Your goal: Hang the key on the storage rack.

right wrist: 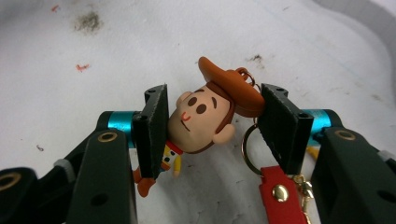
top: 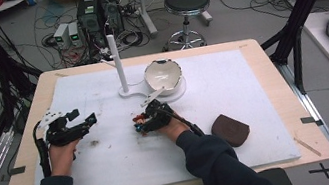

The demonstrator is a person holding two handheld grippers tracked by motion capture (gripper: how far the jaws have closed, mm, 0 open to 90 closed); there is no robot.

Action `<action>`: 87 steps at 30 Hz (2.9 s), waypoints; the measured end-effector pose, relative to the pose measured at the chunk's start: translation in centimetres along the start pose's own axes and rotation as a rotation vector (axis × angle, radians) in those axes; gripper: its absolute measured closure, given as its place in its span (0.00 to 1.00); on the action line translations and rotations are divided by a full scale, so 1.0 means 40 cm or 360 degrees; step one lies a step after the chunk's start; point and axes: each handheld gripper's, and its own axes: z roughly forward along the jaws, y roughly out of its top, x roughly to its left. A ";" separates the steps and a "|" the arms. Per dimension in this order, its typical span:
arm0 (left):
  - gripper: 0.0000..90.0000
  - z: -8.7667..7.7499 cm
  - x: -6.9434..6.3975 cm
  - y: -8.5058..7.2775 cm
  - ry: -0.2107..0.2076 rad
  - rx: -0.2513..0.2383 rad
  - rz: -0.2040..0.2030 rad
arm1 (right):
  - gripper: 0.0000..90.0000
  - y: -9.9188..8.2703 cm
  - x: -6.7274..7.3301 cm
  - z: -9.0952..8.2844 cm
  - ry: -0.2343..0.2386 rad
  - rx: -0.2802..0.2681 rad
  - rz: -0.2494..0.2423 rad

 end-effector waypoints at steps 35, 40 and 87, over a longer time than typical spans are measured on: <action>0.48 0.274 -0.323 -0.051 -0.0080 0.0671 0.0247 | 0.41 -0.270 -0.219 -0.429 -0.0672 -0.0284 0.0290; 0.49 0.254 -0.295 -0.023 -0.0237 0.0483 0.0110 | 0.41 -0.273 -0.219 -0.439 -0.0684 -0.0312 0.0306; 0.48 0.195 -0.060 0.383 -0.0248 0.0040 -0.0058 | 0.41 -0.275 -0.227 -0.461 -0.0660 -0.0387 0.0325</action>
